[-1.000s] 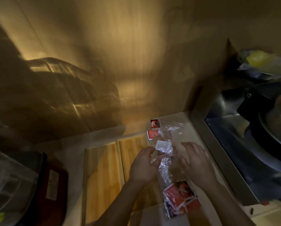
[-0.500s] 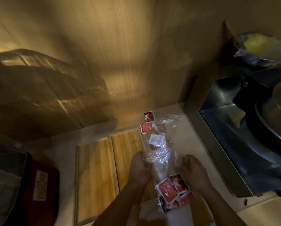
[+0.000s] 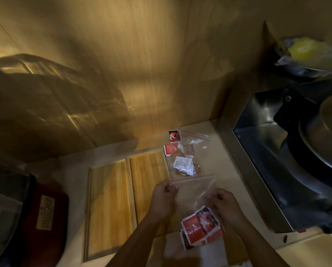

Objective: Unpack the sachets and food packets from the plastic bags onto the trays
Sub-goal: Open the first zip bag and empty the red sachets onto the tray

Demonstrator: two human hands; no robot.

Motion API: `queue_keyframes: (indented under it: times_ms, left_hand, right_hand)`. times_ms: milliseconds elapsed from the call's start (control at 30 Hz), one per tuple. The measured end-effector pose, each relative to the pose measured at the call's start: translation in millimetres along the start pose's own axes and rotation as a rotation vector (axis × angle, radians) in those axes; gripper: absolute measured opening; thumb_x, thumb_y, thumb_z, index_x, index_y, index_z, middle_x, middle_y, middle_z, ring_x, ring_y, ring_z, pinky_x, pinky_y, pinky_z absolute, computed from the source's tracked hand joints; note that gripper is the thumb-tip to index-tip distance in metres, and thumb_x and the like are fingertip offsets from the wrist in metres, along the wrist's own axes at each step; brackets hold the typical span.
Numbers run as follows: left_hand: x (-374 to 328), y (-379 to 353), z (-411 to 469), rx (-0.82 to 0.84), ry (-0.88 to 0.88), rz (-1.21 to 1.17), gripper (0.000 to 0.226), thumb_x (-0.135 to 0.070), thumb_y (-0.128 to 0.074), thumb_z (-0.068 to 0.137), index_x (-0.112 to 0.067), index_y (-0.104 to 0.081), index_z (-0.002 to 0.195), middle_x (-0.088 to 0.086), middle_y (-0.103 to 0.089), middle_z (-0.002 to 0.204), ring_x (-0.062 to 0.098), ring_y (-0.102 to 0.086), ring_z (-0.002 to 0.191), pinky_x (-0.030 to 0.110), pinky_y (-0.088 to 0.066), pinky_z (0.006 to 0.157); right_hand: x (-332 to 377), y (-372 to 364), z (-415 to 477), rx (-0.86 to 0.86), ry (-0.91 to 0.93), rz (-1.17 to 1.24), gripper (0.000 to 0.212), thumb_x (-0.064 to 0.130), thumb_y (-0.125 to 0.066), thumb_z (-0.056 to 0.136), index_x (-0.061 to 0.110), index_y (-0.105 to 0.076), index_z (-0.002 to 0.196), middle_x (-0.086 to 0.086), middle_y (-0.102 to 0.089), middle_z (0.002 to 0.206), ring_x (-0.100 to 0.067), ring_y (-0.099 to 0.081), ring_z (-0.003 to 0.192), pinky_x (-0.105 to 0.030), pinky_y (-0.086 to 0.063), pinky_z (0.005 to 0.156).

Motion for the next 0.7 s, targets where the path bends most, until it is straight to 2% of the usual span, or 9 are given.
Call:
queue_keyframes:
  times_ms: [67, 133, 233, 333, 400, 467, 567, 700]
  left_hand:
    - [-7.7, 0.8, -4.4, 0.002, -0.045, -0.016, 0.023, -0.001, -0.052, 0.089, -0.01, -0.052, 0.068, 0.003, -0.048, 0.062, 0.012, -0.046, 0.06, 0.018, -0.042, 0.053]
    - [-16.5, 3.8, -9.1, 0.01, -0.099, 0.014, 0.025, 0.0, -0.053, 0.088, -0.012, -0.053, 0.066, -0.001, -0.049, 0.059, 0.01, -0.047, 0.058, 0.02, -0.042, 0.056]
    - [-32.3, 9.5, -20.6, 0.028, -0.162, 0.07, 0.029, -0.004, -0.056, 0.088, -0.02, -0.056, 0.063, -0.004, -0.054, 0.059, 0.008, -0.051, 0.058, 0.024, -0.042, 0.06]
    - [-54.1, 15.3, -38.5, 0.058, -0.212, 0.113, 0.023, -0.008, -0.055, 0.089, -0.018, -0.06, 0.069, -0.003, -0.057, 0.063, 0.01, -0.054, 0.063, 0.029, -0.045, 0.064]
    - [-66.8, 18.5, -50.5, 0.12, -0.221, 0.133, 0.018, -0.01, -0.052, 0.091, -0.016, -0.061, 0.076, -0.003, -0.058, 0.067, 0.011, -0.055, 0.065, 0.027, -0.046, 0.063]
    - [-77.2, 23.0, -60.8, 0.163, -0.224, 0.175, 0.015, -0.011, -0.05, 0.092, -0.015, -0.061, 0.082, -0.007, -0.057, 0.066, 0.005, -0.054, 0.063, 0.021, -0.045, 0.059]
    - [-89.6, 33.8, -74.2, 0.136, -0.222, 0.195, 0.016, -0.02, -0.048, 0.094, -0.012, -0.059, 0.085, -0.009, -0.055, 0.063, 0.004, -0.052, 0.058, 0.021, -0.044, 0.056]
    - [-88.1, 52.1, -86.4, 0.038, -0.142, 0.06, 0.023, -0.015, -0.045, 0.096, -0.01, -0.057, 0.077, -0.002, -0.055, 0.06, 0.009, -0.052, 0.051, 0.023, -0.046, 0.052]
  right_hand:
    - [8.2, 3.1, -1.6, -0.016, 0.043, 0.006, 0.022, 0.009, -0.056, 0.087, 0.008, -0.062, 0.066, -0.002, -0.063, 0.06, -0.016, -0.059, 0.054, -0.027, -0.047, 0.055]
    - [18.5, 5.5, -3.7, -0.046, 0.09, -0.003, 0.028, 0.009, -0.054, 0.088, 0.011, -0.058, 0.061, 0.0, -0.056, 0.054, -0.014, -0.052, 0.052, -0.024, -0.044, 0.051]
    - [38.2, 7.9, -9.6, -0.114, 0.182, 0.058, 0.03, 0.01, -0.055, 0.089, 0.009, -0.052, 0.059, -0.002, -0.057, 0.051, -0.014, -0.054, 0.048, -0.023, -0.043, 0.044]
    - [63.3, 0.6, -18.2, -0.09, 0.258, 0.162, 0.031, 0.011, -0.053, 0.089, 0.006, -0.049, 0.059, 0.001, -0.057, 0.042, -0.007, -0.054, 0.036, -0.018, -0.041, 0.034]
    - [82.8, -6.7, -21.7, -0.067, 0.323, 0.155, 0.031, 0.011, -0.053, 0.089, 0.007, -0.05, 0.058, 0.005, -0.056, 0.042, -0.002, -0.052, 0.037, -0.017, -0.042, 0.036]
    - [99.8, -17.7, -22.5, -0.037, 0.364, 0.115, 0.029, 0.016, -0.055, 0.089, 0.005, -0.052, 0.062, 0.003, -0.054, 0.047, -0.007, -0.053, 0.041, -0.02, -0.044, 0.039]
    - [117.8, -40.2, -19.7, 0.0, 0.408, 0.049, 0.03, 0.015, -0.056, 0.089, 0.008, -0.05, 0.06, -0.001, -0.047, 0.051, -0.007, -0.047, 0.04, -0.019, -0.039, 0.038]
    - [130.5, -76.3, -16.8, 0.075, 0.437, -0.022, 0.032, 0.013, -0.056, 0.089, 0.01, -0.046, 0.059, 0.0, -0.039, 0.051, -0.001, -0.038, 0.038, -0.016, -0.035, 0.041]
Point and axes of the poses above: each hand's wrist, its own z-axis towards the middle knuckle, its own y-axis out of the back of the hand, x = y × z, the point moved 6 cm from there along z, towards the middle knuckle
